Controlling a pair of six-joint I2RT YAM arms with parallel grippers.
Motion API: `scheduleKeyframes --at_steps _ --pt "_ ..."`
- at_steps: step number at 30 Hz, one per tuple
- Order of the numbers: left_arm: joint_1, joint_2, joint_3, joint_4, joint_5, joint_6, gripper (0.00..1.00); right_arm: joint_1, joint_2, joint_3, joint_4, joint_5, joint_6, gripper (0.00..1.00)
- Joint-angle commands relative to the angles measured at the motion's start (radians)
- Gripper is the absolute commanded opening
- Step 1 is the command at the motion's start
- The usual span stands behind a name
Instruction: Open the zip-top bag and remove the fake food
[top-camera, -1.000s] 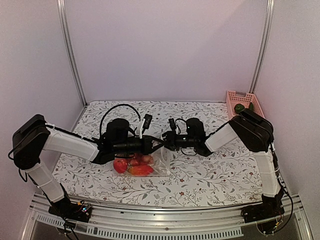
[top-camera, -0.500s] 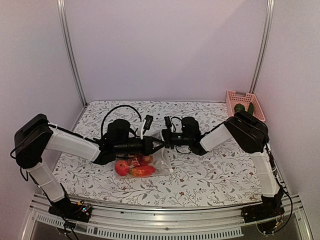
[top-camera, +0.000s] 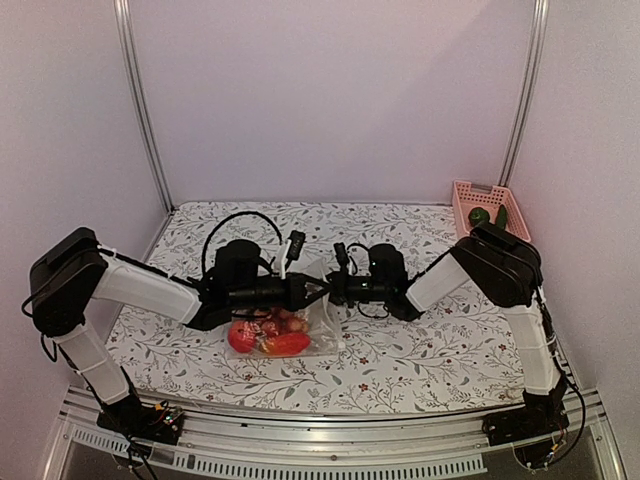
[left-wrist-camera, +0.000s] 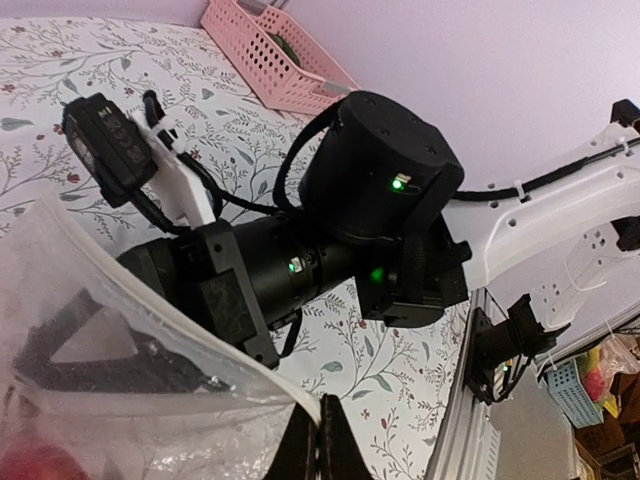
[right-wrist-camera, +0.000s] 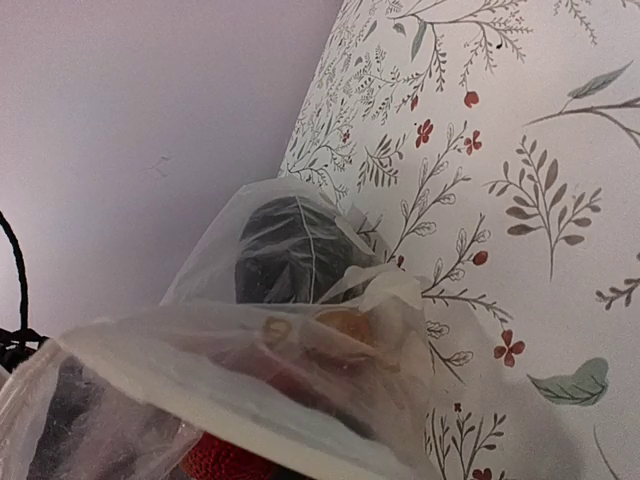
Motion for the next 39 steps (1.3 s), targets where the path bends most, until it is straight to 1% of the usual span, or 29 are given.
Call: scheduleKeyframes --at_steps 1,8,14,18,25,34,39 --pt "0.012 -0.022 -0.025 0.021 -0.04 -0.013 0.0 0.028 -0.109 -0.11 0.063 0.02 -0.042 0.0" --pt "0.031 -0.027 -0.048 0.071 -0.052 -0.053 0.0 0.029 -0.223 -0.248 0.111 0.091 -0.064 0.0" --pt "0.055 -0.038 -0.072 0.124 -0.055 -0.088 0.0 0.029 -0.316 -0.336 0.085 0.188 -0.117 0.0" --pt "0.062 -0.045 -0.081 0.138 -0.051 -0.091 0.0 0.028 -0.378 -0.396 0.062 0.269 -0.182 0.0" --pt "0.062 -0.025 -0.095 0.193 0.009 -0.099 0.0 0.014 -0.448 -0.391 0.033 0.299 -0.248 0.0" --pt "0.061 -0.049 -0.129 0.2 -0.002 -0.1 0.0 -0.036 -0.519 -0.376 -0.044 0.307 -0.297 0.0" --pt "0.061 -0.047 -0.132 0.201 -0.009 -0.1 0.0 -0.052 -0.57 -0.399 -0.076 0.315 -0.319 0.0"
